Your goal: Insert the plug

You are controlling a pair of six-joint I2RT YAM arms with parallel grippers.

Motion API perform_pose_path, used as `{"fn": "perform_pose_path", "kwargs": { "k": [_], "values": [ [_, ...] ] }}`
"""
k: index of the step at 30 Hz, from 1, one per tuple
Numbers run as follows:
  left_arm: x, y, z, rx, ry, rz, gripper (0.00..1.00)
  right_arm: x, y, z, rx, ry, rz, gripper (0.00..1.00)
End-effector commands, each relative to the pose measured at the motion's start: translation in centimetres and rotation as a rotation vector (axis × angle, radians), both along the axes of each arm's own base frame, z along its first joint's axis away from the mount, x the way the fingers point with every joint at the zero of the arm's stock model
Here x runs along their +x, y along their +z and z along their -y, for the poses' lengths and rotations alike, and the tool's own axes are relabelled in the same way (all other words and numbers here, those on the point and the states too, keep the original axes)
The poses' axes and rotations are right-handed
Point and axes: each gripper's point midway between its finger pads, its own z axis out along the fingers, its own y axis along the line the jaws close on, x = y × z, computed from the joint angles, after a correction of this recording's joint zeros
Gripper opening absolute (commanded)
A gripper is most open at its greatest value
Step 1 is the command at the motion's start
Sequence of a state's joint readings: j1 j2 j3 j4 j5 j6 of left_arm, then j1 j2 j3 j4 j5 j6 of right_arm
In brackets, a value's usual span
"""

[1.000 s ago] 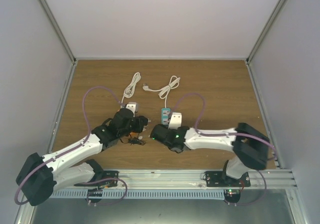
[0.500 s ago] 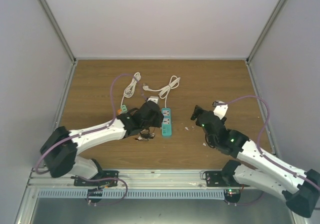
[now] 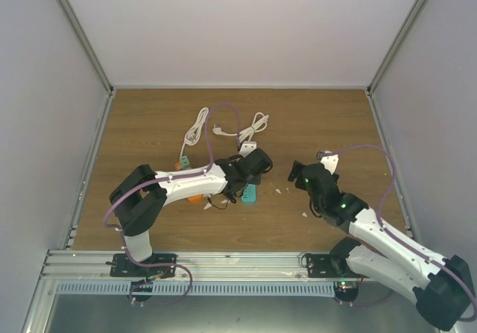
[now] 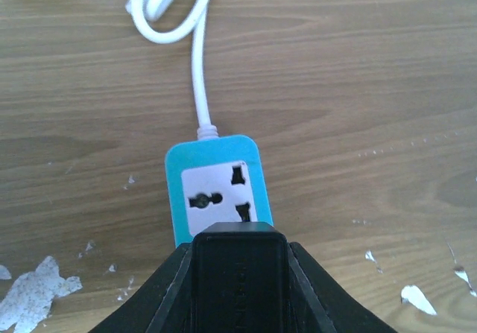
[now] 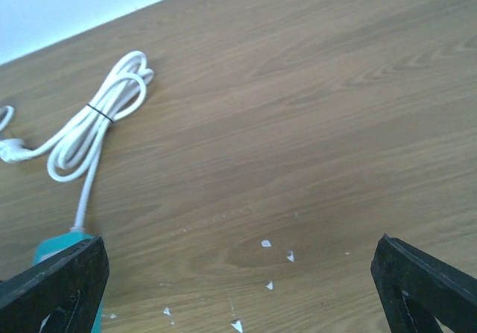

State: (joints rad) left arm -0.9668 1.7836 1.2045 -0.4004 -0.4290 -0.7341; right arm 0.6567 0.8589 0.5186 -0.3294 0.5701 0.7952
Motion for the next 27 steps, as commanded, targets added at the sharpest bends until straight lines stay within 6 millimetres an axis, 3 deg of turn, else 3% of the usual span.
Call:
{"fn": "perform_pose_path", "kwargs": {
  "k": [1, 7, 27],
  "values": [
    [0.8, 0.3, -1.0, 0.042, 0.1, 0.041, 0.0, 0.0, 0.6, -0.1, 0.026, 0.02, 0.034, 1.0],
    [1.0, 0.7, -1.3, 0.032, 0.14, 0.058, 0.0, 0.0, 0.7, -0.3, 0.032, 0.035, 0.035, 1.0],
    [2.7, 0.8, 1.3, 0.035, 0.093, 0.076, 0.0, 0.1, 0.4, -0.9, 0.025, 0.071, 0.03, 1.0]
  ]
}}
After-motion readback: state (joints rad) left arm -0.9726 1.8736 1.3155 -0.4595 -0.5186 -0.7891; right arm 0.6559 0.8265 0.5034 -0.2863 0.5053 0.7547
